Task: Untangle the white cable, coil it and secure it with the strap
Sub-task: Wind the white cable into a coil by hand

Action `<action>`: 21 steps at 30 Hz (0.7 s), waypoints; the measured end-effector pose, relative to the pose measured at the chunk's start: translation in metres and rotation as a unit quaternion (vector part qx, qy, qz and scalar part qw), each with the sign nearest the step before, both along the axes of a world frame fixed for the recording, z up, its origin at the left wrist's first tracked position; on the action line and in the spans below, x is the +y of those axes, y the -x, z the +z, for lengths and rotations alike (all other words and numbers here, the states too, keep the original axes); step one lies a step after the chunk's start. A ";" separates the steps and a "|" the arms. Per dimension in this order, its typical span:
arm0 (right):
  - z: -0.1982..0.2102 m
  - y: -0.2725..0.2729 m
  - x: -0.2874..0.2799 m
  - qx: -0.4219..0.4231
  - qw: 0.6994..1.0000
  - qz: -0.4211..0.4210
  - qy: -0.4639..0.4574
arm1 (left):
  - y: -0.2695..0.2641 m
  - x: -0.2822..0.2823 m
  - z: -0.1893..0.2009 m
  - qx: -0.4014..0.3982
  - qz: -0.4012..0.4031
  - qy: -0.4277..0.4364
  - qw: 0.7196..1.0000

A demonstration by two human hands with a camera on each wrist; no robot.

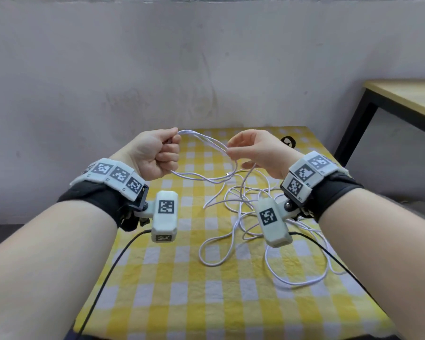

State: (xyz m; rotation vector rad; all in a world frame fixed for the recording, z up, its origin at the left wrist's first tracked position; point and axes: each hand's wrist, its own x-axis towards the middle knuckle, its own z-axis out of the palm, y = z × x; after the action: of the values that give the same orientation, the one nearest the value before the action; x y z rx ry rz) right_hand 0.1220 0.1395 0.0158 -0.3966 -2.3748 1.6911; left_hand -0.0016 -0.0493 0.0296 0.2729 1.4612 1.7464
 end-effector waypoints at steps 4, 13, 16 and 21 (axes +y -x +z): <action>0.000 -0.003 0.012 -0.020 0.995 -0.064 -0.076 | 0.008 -0.008 -0.002 0.016 0.024 0.003 1.000; -0.006 -0.020 0.043 -0.024 0.994 -0.108 -0.004 | 0.031 -0.036 -0.010 0.002 0.095 0.000 0.995; -0.008 -0.023 0.049 -0.034 0.989 -0.140 -0.038 | 0.039 -0.043 -0.013 -0.011 0.126 -0.008 0.992; -0.013 -0.026 0.058 -0.048 0.980 -0.172 -0.085 | 0.045 -0.050 -0.018 -0.037 0.171 -0.012 0.984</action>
State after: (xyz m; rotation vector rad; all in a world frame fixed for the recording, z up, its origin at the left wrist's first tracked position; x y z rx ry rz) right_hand 0.1480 0.1979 0.0024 -0.8202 -2.3241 1.3314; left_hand -0.0470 -0.0989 0.0114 -0.0363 1.4998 2.0225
